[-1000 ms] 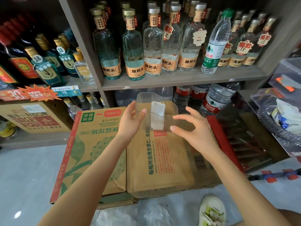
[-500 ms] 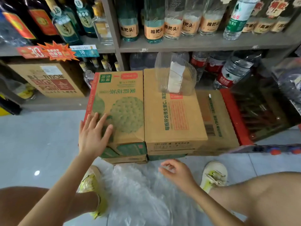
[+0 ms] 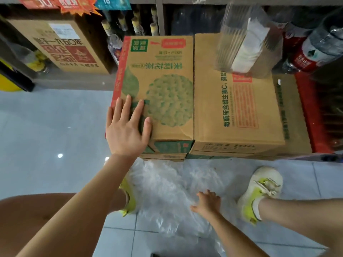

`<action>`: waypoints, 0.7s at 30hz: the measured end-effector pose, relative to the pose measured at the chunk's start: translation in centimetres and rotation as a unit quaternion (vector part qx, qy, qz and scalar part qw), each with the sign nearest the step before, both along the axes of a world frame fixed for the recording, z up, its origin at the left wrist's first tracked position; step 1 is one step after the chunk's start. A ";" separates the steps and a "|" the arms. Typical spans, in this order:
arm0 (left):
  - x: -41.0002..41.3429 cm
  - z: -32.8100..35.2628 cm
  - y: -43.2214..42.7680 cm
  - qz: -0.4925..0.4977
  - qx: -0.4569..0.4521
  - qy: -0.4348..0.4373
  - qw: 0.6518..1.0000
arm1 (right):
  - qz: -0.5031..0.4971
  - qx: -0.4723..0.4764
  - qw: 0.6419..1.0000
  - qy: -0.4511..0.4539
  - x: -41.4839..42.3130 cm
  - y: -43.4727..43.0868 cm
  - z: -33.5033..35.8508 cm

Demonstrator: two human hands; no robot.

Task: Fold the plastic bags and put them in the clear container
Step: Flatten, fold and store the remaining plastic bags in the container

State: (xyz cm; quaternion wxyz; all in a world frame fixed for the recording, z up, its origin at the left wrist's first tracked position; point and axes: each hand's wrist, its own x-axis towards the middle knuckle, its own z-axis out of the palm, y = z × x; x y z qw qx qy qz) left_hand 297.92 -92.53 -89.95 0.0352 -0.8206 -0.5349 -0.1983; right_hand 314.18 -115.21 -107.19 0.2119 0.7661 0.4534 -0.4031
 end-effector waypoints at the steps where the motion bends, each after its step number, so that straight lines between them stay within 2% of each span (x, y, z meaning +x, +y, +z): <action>1: 0.0 -0.1 0.0 -0.002 0.007 -0.002 1.000 | 0.010 -0.003 1.000 -0.014 -0.1 0.0 -0.4; 3: 0.0 -0.2 0.0 -0.005 0.015 -0.002 1.000 | 0.022 0.004 0.999 -0.037 0.2 0.0 -0.9; 6: 0.1 -0.2 0.0 -0.007 0.022 -0.004 1.000 | 0.006 0.070 0.997 -0.036 1.1 0.6 -0.4; 10: 0.1 0.4 -0.1 -0.002 -0.011 0.013 1.000 | -0.072 0.156 0.981 0.092 2.6 3.1 4.1; 14: 0.1 2.0 -0.3 0.006 -0.112 0.050 0.992 | -0.092 0.259 0.944 0.184 4.7 5.0 11.5; 16: 0.0 3.4 -0.4 0.004 -0.183 -0.006 0.983 | -0.102 0.309 0.918 0.226 5.7 5.5 15.9; 17: 0.1 4.3 -0.8 -0.005 -0.224 -0.078 0.972 | -0.105 0.329 0.905 0.248 6.1 5.7 18.2; 19: 0.5 6.7 -2.7 -0.055 -0.303 -0.222 0.925 | -0.105 0.351 0.887 0.280 6.6 5.9 22.4; 21: 1.5 8.8 -5.3 -0.122 -0.390 -0.257 0.876 | -0.107 0.373 0.872 0.299 7.0 6.1 25.6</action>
